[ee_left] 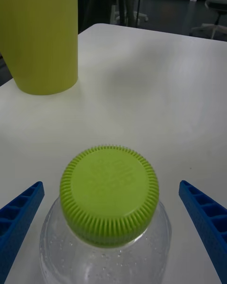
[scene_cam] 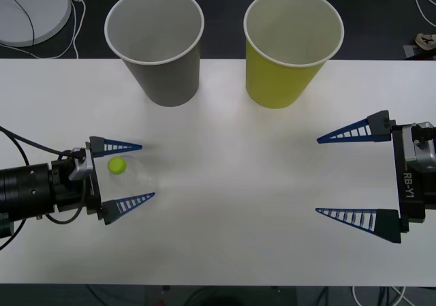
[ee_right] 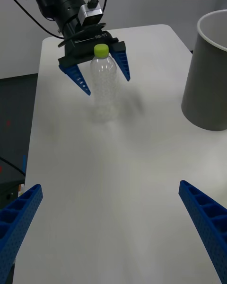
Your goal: Put the can into the green bin and the plastic bottle into the gray bin
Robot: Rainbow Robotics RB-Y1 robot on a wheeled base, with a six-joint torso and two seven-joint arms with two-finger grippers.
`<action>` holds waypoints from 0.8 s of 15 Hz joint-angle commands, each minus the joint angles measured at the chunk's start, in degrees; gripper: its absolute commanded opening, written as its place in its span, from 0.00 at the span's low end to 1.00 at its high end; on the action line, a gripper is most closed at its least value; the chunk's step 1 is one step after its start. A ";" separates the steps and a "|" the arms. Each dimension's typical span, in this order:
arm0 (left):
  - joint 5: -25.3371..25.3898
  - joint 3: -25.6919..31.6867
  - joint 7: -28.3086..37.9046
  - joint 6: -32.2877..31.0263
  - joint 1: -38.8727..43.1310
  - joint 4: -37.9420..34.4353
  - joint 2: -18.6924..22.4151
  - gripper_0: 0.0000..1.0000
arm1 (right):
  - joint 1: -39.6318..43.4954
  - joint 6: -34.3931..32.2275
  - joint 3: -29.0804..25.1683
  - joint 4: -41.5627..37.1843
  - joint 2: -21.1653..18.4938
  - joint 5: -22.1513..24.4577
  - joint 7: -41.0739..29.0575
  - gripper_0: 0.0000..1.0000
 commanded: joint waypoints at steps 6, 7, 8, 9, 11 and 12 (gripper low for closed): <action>0.18 0.00 0.33 0.09 0.02 0.00 -0.09 0.00 | 0.00 0.00 0.00 0.00 0.00 0.00 0.00 1.00; 0.27 0.00 0.51 0.00 0.02 0.00 -0.09 0.00 | 0.00 0.00 0.00 0.00 0.00 0.00 0.00 1.00; 0.45 0.00 0.60 0.09 0.02 0.00 -0.09 0.00 | 0.00 0.00 0.00 0.00 0.00 0.00 0.00 1.00; 0.45 0.00 0.77 0.00 -0.07 0.00 -0.09 0.00 | 0.00 0.00 0.00 0.00 0.00 0.00 0.00 1.00; 0.89 0.00 0.95 0.00 0.02 0.00 -0.09 0.00 | 0.00 0.00 0.00 0.00 0.00 0.00 0.00 1.00; 1.33 0.00 1.04 0.00 0.02 0.00 0.00 0.00 | 0.00 0.00 0.00 0.00 0.00 0.00 0.00 1.00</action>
